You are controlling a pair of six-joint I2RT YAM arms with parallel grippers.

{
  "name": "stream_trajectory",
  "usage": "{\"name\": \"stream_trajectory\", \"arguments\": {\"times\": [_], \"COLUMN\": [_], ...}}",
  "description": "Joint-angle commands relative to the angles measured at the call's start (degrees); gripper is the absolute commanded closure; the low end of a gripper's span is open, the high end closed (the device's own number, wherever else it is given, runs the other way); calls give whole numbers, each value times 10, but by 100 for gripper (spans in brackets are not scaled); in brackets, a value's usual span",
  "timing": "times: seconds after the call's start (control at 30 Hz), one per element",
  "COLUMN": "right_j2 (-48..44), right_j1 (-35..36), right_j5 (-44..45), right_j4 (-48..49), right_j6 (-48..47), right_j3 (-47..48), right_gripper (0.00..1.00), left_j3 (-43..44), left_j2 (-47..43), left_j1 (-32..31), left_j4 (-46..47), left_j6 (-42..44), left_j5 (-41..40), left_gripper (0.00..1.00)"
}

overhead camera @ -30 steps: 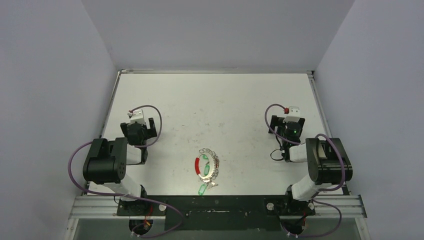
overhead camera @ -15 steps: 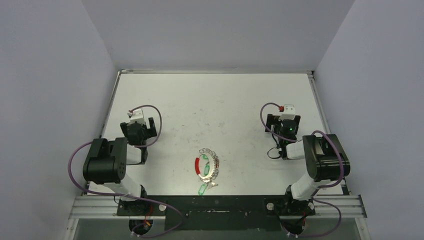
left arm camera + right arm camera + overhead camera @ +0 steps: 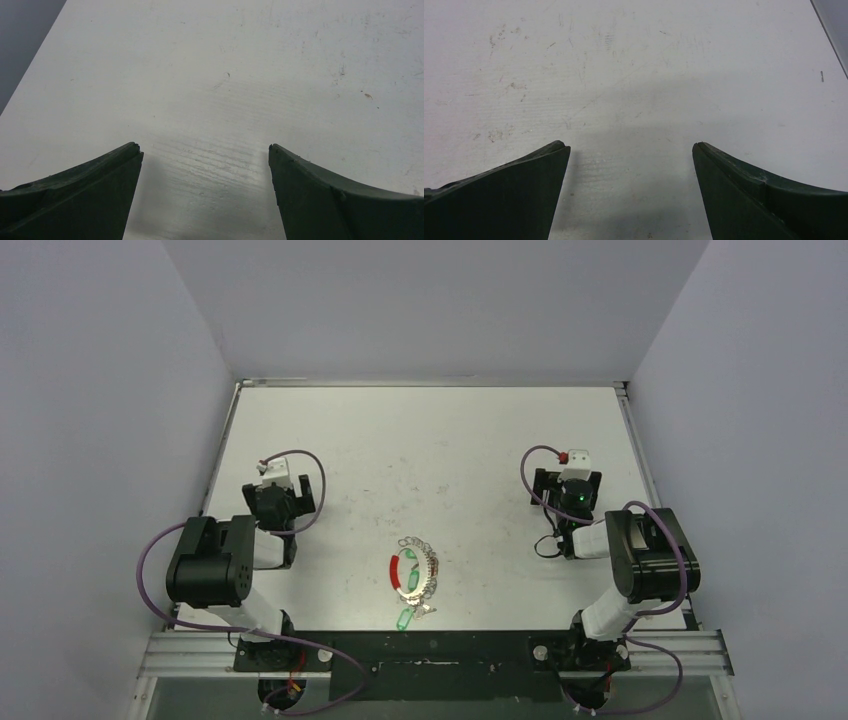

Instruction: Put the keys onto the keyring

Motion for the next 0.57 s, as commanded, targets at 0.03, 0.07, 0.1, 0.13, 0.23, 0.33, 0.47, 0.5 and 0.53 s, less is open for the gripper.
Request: {"name": "stream_trajectory", "arguments": {"times": [0.03,0.07,0.1,0.13,0.23,0.33,0.47,0.5,0.53], "right_j2": [-5,-5,-5,-5,-5,-4,-5,-5,-5], "right_j1": [2,2,2,1,1,2,2,2,1], "right_j5": [8,9,9,9,9,9,9,9,9], "right_j4": [19,20,20,20,20,20,20,20,20], "right_j6": [-2,-2,-2,-2,-2,-2,-2,-2,-2], "right_j3": [12,12,12,12,12,12,12,12,12], "right_gripper": [0,0,0,0,0,0,0,0,0], "left_j3": [14,14,14,14,15,16,17,16,14], "left_j2": [1,2,2,2,2,2,3,2,0], "left_j1": [-1,-2,-1,-2,-1,-1,-1,-1,-1], "left_j4": [35,35,35,34,33,31,29,32,33], "left_j6": [7,7,7,7,7,6,7,7,7], "left_j5": [-2,-2,-1,-1,1,2,2,2,1], "left_gripper": [3,3,3,3,3,3,3,3,3]}}
